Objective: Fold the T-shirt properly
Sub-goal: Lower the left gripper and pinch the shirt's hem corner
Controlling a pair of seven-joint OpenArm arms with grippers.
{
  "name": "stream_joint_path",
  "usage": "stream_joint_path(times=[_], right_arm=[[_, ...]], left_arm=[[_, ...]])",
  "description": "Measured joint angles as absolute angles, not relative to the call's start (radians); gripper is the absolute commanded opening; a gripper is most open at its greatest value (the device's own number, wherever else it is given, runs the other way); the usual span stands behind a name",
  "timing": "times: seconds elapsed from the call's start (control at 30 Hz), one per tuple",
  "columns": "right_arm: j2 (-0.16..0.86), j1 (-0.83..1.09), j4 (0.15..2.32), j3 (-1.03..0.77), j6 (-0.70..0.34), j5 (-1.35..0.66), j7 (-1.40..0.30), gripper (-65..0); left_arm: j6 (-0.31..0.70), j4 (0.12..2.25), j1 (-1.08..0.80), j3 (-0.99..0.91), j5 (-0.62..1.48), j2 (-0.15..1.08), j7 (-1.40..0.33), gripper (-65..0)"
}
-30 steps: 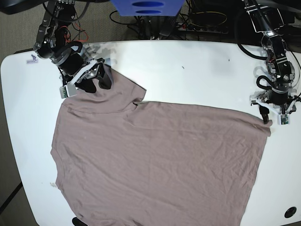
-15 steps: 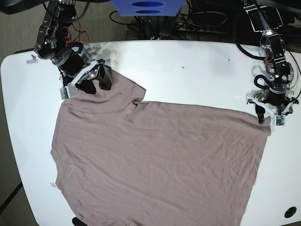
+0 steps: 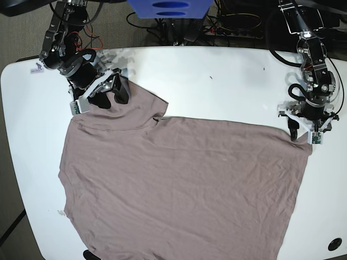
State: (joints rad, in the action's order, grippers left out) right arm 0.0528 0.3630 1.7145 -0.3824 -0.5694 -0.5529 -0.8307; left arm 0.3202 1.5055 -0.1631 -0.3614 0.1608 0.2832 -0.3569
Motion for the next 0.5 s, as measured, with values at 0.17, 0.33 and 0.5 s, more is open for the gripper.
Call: stream_joint_path(times=[0.17, 0.33, 0.5], right_arm=[[0.052, 0.364, 1.713, -0.382, -0.570, -0.559, -0.829, -27.9], [0.052, 0.363, 1.713, -0.382, -0.570, -0.560, -0.830, -28.0], [0.052, 0.363, 1.715, -0.382, -0.571, -0.559, -0.833, -28.0]], left_arm=[[0.334, 1.550, -0.164, -0.382, 0.178, 0.261, -0.361, -29.4], [0.346, 1.559, -0.159, -0.387, 0.185, 0.261, -0.364, -28.8], [0.352, 1.556, -0.158, -0.377, 0.185, 0.264, -0.379, -28.8]])
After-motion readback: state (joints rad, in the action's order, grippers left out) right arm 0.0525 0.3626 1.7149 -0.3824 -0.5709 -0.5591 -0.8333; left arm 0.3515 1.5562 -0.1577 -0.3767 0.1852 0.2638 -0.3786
